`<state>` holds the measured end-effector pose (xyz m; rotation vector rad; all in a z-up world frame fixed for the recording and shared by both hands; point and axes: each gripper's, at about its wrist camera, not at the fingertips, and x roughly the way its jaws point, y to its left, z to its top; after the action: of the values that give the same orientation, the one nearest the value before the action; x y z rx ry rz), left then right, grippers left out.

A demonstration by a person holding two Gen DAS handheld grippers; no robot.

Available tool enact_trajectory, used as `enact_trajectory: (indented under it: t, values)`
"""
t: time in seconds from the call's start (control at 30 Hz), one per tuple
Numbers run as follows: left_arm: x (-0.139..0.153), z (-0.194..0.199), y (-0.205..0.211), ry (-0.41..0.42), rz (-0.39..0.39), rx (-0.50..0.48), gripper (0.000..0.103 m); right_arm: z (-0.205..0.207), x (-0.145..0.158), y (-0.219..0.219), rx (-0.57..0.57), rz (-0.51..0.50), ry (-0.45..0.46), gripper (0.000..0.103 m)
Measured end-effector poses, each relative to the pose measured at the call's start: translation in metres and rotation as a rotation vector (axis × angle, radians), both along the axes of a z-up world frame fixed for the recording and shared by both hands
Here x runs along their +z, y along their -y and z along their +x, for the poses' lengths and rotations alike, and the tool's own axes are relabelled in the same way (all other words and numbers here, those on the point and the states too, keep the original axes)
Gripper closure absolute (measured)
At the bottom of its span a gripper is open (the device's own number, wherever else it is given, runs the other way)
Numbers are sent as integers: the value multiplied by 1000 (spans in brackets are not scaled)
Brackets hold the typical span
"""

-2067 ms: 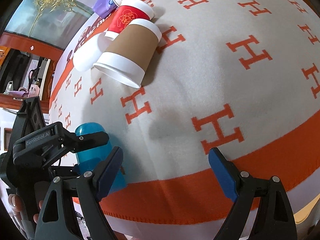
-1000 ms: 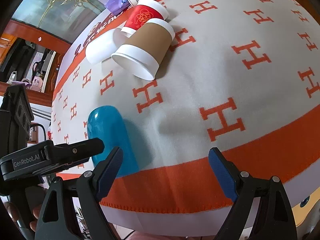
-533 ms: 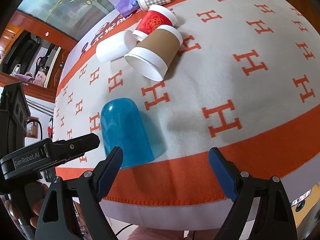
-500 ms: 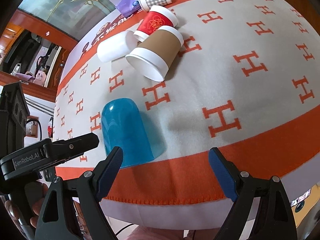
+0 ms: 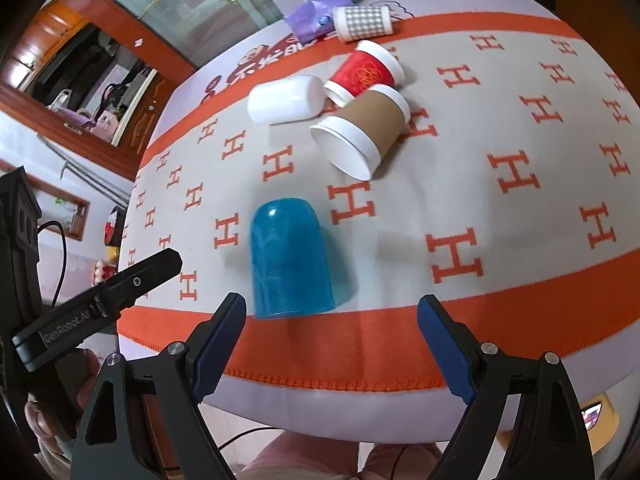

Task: Flip cup upside down
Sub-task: 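Withdraw the left gripper from the upside-down blue cup, then move the right gripper to the blue cup and close around it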

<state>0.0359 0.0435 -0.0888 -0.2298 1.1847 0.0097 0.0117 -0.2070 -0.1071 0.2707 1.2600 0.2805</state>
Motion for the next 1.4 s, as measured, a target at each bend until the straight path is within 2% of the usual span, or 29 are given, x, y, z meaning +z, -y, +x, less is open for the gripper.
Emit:
enact_trajectory:
  t: [0.2,0.43,0.53,0.63,0.77,0.93,1.27,1.33,1.4]
  values:
    - [3,-10,-2,84,57,16,24,7,8,-9,60,13,24,14]
    - [-13,-10,-10,119,71,44,24,30,-5,-24,120,12,26,12]
    - [-21,-8,-11,138,71,22,30,42,-15,-30,132,15,19,11]
    - [-30,-3,-13,121,72,22,32,54,-25,-35,144,14,1,11]
    - [-43,4,-15,92,33,27,33,67,-36,-40,153,23,-17,11]
    - [-54,12,-14,83,47,21,35,78,-51,-46,174,41,-38,11]
    - [-74,25,-20,8,61,35,35,106,-90,-75,252,89,-116,11]
    - [-76,25,-23,-3,56,46,35,111,-98,-80,260,96,-130,13]
    - [-78,26,-27,-10,46,58,35,113,-103,-85,267,105,-141,27]
